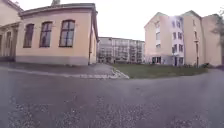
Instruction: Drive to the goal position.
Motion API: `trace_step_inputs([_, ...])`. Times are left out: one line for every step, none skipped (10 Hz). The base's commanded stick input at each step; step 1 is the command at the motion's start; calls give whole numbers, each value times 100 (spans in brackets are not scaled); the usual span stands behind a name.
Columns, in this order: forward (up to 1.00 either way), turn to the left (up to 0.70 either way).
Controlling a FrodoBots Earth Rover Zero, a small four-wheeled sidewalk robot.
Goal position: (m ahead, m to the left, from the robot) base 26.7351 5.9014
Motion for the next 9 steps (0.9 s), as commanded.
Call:
trace_step_inputs([85, 0])
trace_step_inputs([85, 0])
trace_step_inputs([85, 0])
trace_step_inputs([85, 0])
trace_step_inputs([85, 0])
trace_step_inputs([85, 0])
trace_step_inputs([85, 0])
trace_step_inputs([85, 0])
trace_step_inputs([85, 0])
